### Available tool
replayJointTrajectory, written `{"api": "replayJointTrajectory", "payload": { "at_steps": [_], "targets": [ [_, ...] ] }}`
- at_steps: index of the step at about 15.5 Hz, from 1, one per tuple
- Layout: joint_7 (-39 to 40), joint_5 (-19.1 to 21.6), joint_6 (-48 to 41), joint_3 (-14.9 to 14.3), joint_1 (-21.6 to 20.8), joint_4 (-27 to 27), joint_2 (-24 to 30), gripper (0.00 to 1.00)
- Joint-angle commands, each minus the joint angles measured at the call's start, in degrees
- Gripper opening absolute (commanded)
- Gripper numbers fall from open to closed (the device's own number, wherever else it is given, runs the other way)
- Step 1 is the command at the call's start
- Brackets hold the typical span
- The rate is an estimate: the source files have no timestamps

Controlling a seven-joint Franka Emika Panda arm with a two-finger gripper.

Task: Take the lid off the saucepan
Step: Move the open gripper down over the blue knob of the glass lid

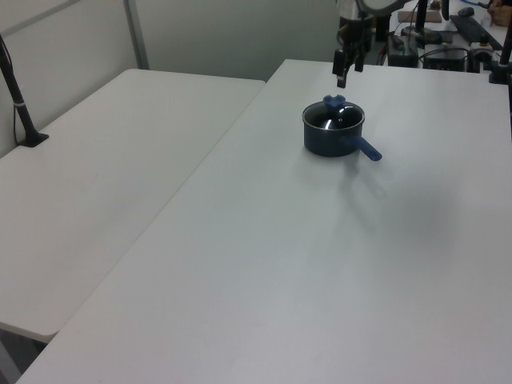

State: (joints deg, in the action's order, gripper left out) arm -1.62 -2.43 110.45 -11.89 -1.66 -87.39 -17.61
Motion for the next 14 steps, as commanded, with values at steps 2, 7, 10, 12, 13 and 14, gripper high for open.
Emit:
{"api": "replayJointTrajectory", "payload": {
  "at_steps": [2,7,10,12,13,14],
  "targets": [
    [1.0,0.1,6.1,-0.4,1.0,0.0,-2.6,1.0],
    [13.7,0.2,7.9,-0.6,2.4,0.1,-5.0,1.0],
    [20.2,1.1,11.0,-1.3,2.6,0.3,-6.6,1.0],
    [20.8,1.8,12.4,-1.3,2.5,0.2,-6.7,1.0],
    [20.9,2.1,12.5,-1.3,2.4,0.2,-6.9,1.0],
    [20.9,2.3,12.5,-1.3,2.3,0.2,-7.3,1.0]
  ]
}}
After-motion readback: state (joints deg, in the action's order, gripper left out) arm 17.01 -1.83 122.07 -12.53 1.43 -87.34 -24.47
